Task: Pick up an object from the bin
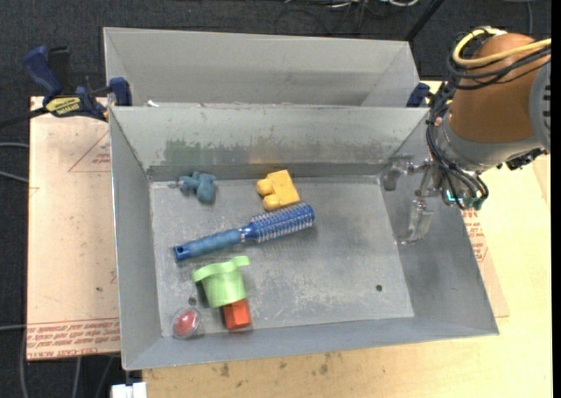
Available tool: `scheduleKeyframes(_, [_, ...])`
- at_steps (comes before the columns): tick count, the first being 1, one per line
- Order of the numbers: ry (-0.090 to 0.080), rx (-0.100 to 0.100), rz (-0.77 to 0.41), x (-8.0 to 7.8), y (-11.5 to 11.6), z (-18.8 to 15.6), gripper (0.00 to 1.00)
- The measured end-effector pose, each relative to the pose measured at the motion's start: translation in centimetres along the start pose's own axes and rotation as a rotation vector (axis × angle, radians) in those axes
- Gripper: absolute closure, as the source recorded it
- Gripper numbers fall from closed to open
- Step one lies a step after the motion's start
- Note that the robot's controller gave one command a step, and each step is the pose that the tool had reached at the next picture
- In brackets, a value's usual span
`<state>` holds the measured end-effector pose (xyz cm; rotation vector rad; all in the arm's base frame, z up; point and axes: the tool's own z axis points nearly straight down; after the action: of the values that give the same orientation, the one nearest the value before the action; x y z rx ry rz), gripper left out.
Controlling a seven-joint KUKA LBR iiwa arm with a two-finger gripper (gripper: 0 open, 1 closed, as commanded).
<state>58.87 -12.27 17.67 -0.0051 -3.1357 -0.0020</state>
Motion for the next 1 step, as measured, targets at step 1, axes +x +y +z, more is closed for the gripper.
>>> scheduleKeyframes(1, [-0.003, -0.004, -0.008, 0.63, 10.9, 4.22, 0.0])
